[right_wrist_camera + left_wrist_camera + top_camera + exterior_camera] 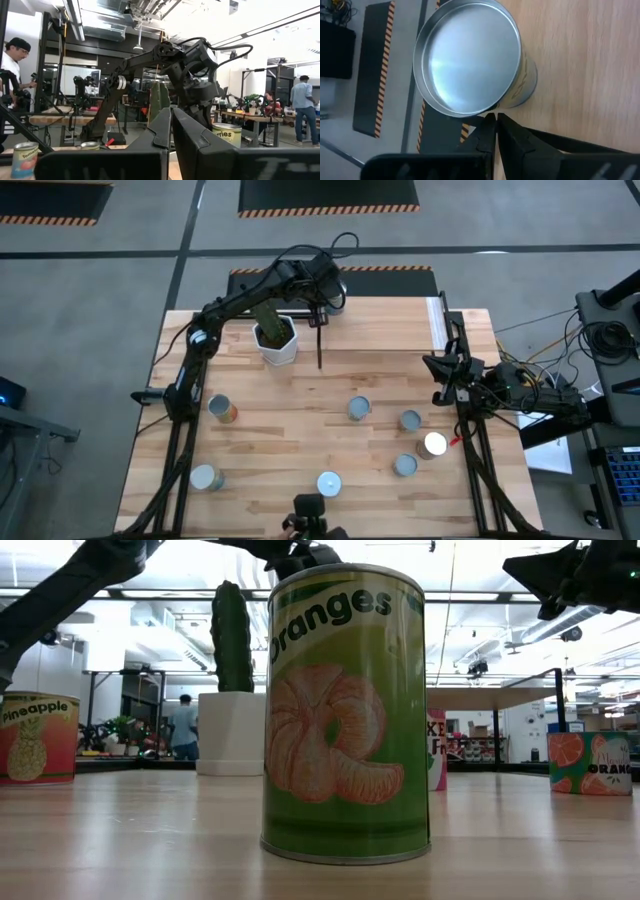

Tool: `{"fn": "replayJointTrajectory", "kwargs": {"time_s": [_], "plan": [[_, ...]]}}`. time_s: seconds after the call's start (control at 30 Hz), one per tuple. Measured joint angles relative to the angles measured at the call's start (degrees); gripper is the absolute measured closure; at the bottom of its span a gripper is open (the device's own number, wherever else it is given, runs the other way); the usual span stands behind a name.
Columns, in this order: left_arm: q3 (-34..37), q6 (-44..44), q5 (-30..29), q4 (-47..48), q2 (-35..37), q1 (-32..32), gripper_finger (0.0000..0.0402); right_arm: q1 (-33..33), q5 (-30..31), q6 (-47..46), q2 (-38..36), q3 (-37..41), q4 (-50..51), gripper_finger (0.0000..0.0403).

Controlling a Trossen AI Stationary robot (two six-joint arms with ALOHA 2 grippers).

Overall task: Pick and place cans onto a shelf
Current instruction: Put the canned cherries on the shelf, then put the canned pineapple on the shelf

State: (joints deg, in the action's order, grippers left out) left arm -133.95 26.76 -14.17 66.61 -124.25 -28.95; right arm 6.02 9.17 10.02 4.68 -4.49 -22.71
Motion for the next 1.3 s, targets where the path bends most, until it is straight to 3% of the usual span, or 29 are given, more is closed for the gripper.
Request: {"fn": "replayJointTrajectory", "kwargs": {"time_s": [0.2,0.37,0.77,0.93,1.3], "plan": [[-0.58,-8.16,-0.10,2.01,0.38,1.38,0.0401,0.00,0.00,0.02,0.01,0.00,-0.01,0.0394],[-1.03,-14.08,0.01,6.57,1.30,6.03,0.0402,0.00,-0.01,0.02,0.00,0.00,-0.04,0.0394],[-0.53,-25.20,0.50,23.22,2.58,27.58,0.0402,0.00,-0.02,-0.70,-0.01,0.00,-0.08,0.0394],[-0.24,-26.26,9.38,23.44,3.62,35.63,0.0402,0.00,-0.10,-1.99,-0.01,0.00,-0.11,0.0394],[-0.22,-35.04,3.07,23.41,5.31,46.45,0.0402,0.00,-0.09,-2.68,-0.01,0.00,-0.32,0.0394]]}}
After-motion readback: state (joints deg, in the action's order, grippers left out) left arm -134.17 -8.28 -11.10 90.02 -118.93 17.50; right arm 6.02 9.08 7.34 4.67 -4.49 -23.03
